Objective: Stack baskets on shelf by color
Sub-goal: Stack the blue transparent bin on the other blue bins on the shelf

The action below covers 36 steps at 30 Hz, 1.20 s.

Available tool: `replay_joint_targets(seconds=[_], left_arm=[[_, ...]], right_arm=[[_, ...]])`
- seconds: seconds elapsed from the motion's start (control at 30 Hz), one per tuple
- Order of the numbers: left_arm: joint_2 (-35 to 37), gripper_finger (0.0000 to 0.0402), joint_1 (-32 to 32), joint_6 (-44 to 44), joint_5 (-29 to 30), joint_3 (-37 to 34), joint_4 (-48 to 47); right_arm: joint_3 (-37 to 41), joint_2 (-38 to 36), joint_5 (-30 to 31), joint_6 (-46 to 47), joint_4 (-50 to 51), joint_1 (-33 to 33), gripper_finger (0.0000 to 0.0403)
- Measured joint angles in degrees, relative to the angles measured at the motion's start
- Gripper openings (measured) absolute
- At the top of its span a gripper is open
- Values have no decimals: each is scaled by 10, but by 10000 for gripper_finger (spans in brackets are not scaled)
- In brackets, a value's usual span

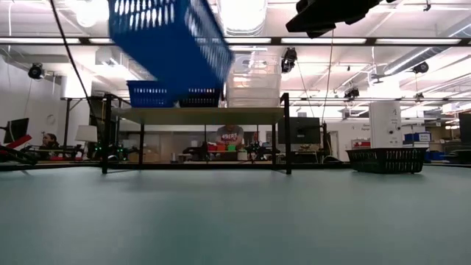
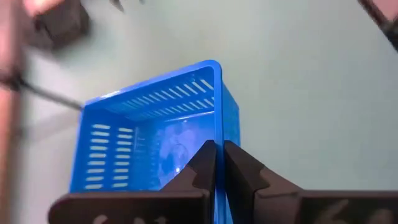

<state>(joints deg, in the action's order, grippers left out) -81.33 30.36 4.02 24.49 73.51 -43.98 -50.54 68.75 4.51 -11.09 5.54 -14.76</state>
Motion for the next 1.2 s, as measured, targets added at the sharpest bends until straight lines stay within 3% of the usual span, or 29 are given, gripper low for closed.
replay_joint_targets(seconds=[0.1, 0.27, 0.37, 0.5, 0.67, 0.83, 1.2], left_arm=[[68, 1, -10, -114, 48, 2, -35], [184, 1, -109, -240, 82, 1, -113], [248, 1, -205, -299, 57, -2, -114], [289, 0, -354, -355, -32, -17, -115], [285, 0, -500, -416, -156, -27, -103], [255, 0, -577, -448, -185, -27, -76], [186, 0, -603, -449, -186, -25, -75]], right_arm=[[0, 0, 0, -3, -1, 0, 82], [0, 0, -1, -3, -3, 0, 82], [0, 0, -1, -3, -5, 0, 82], [0, 0, -2, -4, -12, 0, 82], [0, 0, -2, -4, -14, 0, 82], [0, 0, -2, -4, -14, 0, 82], [0, 0, -2, -4, -14, 0, 82]])
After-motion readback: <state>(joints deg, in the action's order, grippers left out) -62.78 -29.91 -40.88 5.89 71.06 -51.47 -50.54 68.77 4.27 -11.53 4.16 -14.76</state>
